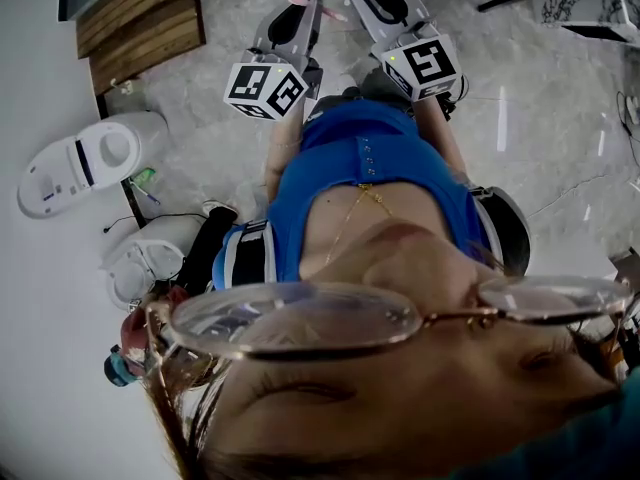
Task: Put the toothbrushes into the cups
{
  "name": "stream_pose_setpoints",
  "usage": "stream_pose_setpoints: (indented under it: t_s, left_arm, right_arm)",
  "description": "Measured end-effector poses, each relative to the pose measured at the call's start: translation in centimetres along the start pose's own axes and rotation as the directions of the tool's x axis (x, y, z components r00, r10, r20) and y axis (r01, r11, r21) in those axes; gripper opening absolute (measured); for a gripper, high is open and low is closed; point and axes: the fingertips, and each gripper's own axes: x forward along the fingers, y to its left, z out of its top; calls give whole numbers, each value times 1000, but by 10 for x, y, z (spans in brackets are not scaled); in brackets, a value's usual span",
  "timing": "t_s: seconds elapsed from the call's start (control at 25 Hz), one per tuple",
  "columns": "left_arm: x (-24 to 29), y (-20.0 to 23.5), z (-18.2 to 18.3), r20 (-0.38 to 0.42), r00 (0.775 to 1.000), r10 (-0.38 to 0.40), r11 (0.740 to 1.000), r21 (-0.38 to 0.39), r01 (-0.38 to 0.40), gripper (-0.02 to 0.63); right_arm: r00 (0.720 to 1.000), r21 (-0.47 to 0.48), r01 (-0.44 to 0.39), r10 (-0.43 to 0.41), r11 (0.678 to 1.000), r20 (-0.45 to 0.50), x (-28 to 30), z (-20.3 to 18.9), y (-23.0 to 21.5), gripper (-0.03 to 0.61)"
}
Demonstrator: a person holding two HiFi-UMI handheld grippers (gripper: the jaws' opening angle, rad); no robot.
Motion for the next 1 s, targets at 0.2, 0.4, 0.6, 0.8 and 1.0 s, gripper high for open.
stream_pose_setpoints:
  t_s: [0.2,0.4,0.6,0.8,1.0]
  left_arm:
    - [11,13,5,4,1000,15,1000,-8,-15,18]
    - [40,36,10,8,999,33,999,-18,-33,18]
    - [93,69,25,13,999,49,999,-23,-49,18]
    - [150,86,48,34,998,55,998,-10,-54,18]
    - [191,107,58,46,995,91,996,-23,-90,18]
  right_arm:
    - [1000,4,-6,6,1000,-9,15,-2,-10,20]
    - [1000,6,-31,31,999,-2,48,-2,-34,20]
    - [998,8,-65,65,998,-4,98,1,-75,20]
    - [997,-9,-83,83,997,11,133,16,-127,20]
    - [994,0,-107,107,994,10,165,18,-170,20]
